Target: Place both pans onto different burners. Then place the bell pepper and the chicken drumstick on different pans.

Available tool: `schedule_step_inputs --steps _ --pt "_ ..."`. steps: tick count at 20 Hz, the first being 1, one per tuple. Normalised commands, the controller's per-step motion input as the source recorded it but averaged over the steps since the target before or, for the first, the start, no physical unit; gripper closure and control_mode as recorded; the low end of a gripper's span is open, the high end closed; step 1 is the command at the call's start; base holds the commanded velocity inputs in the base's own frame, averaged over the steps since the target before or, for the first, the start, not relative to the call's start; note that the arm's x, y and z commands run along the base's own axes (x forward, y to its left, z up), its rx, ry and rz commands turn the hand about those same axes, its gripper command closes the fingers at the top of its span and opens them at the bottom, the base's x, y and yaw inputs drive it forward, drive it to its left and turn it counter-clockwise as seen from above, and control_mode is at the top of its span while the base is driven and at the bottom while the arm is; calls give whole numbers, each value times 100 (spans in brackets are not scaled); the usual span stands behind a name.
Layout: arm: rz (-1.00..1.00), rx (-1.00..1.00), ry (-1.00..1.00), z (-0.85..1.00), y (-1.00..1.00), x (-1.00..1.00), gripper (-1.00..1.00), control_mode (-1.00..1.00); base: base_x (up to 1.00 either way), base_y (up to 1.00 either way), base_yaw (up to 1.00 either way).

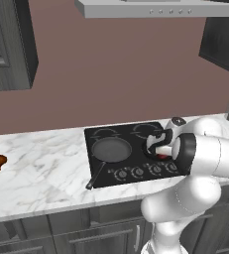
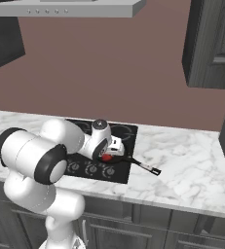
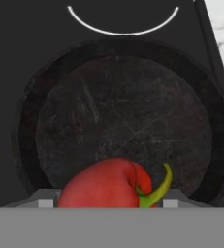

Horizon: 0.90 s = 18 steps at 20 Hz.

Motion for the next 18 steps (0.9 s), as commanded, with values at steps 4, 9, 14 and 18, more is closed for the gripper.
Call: schedule_step_inputs --steps 4,9,14,18 --pt "0 0 0 0 0 0 -100 -100 0 0 0" --pt "0 0 0 5 0 0 -100 -100 0 0 0" --pt "0 0 -1 47 0 -9 -100 -100 0 0 0" --pt "0 0 0 62 0 -32 -100 -100 0 0 0"
